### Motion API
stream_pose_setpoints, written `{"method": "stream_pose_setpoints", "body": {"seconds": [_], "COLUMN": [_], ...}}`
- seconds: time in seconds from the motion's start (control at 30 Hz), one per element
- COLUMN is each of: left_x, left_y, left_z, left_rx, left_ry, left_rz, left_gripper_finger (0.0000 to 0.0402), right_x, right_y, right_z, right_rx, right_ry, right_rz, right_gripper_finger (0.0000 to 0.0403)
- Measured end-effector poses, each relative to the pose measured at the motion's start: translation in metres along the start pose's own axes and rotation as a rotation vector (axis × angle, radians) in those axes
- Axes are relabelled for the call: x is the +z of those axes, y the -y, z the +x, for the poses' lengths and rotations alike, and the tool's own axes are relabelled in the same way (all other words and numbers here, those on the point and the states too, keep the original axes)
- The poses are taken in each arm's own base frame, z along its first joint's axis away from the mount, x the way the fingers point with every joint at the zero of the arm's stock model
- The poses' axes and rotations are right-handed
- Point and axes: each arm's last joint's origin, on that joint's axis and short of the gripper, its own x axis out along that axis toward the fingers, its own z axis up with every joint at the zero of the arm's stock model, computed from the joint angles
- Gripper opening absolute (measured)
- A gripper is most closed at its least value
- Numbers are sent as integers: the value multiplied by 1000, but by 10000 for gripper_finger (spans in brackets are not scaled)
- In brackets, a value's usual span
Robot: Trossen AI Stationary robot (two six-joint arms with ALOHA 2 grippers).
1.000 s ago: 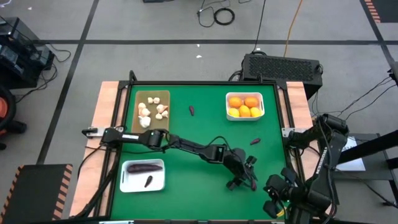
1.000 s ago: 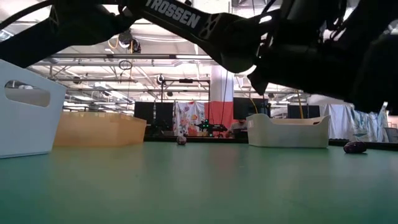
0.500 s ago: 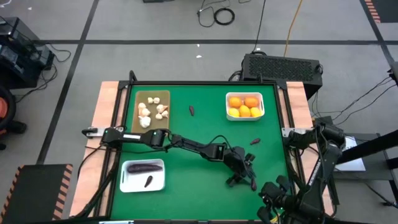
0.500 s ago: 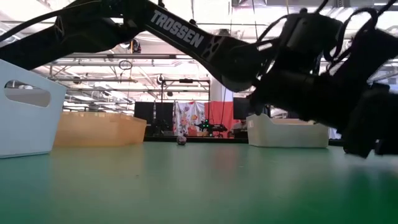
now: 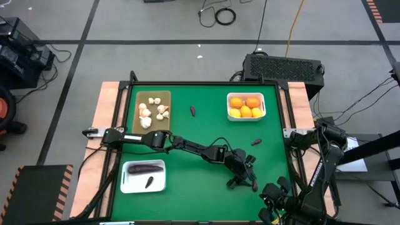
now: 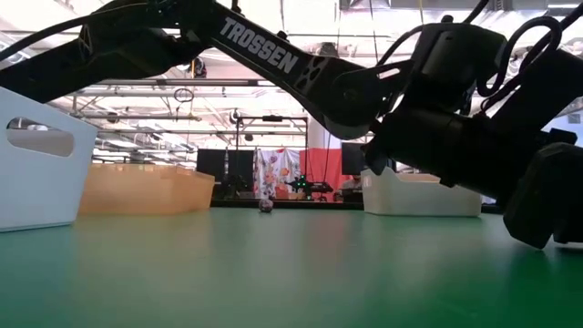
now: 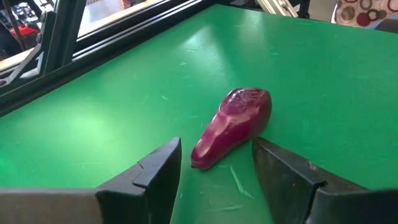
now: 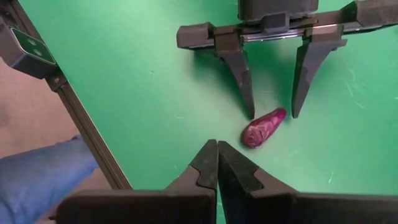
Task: Sort produce into baskets
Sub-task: Put the eggplant into the bottom white bin
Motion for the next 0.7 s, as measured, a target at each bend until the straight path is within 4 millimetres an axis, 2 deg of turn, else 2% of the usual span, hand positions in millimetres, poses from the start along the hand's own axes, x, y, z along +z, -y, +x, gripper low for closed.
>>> {"method": "stream_pose_setpoints", "body": {"seconds": [0.13, 0.7], "left_x": [0, 0], "left_y": [1, 1], "left_z": [0, 0], "left_rx": [-3, 8], "left_ry": [-2, -10], "left_rz": [-1, -3], "left_gripper_finger": [195, 58], "right_x": [0, 0], "right_y": [0, 0], "right_z": [0, 0], "right_rx": [0, 0], "right_ry": [1, 2], "right_rz": [-7, -13], "right_gripper_finger": [0, 0]}}
